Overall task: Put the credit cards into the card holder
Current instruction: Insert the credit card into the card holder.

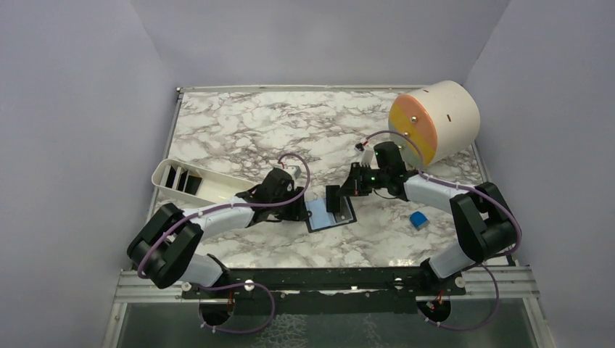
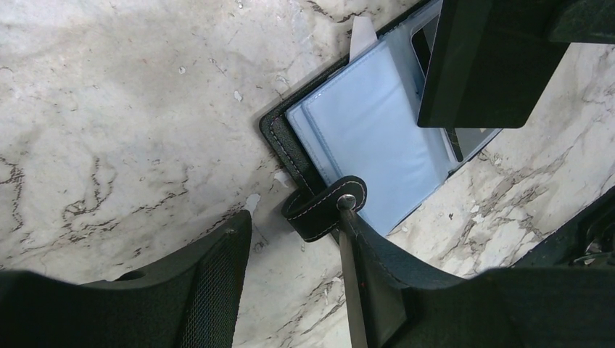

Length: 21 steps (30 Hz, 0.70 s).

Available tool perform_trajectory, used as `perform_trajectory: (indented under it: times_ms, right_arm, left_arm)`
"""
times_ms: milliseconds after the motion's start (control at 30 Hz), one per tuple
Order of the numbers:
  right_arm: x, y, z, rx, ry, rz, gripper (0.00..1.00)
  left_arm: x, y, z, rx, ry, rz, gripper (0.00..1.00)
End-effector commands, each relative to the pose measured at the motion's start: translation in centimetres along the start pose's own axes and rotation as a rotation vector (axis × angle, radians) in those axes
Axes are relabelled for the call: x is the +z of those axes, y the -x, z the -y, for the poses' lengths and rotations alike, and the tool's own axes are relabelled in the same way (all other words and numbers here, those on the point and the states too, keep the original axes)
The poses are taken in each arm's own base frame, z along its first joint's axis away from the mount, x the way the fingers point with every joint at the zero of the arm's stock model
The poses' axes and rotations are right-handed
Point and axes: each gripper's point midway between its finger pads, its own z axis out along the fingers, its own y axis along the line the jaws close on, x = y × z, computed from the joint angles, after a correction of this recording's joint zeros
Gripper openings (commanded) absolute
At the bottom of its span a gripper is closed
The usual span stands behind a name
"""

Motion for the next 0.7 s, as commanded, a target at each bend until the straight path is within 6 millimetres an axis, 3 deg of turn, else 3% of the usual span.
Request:
perform_trajectory:
  times_ms: [0,367,667]
  right_arm:
    - [-0.1,1.8,0.0,-0.038,-0.020,0.048,0.01]
    - [0.7,0.7,1.1,-0.027,-0.017,0.026,0.01]
    - [-0.3,2.3,1.2,-0.065,-0.072,0.078,0.01]
  left_arm:
    - [0.3,0.9,0.9,0.013,-0.017,0.021,0.50]
    - [0.7,0.7,0.9,0.012,-0.020,0.011,0.45]
    - [0.7,0.6,0.9,0.012,-0.016,0.007,0.43]
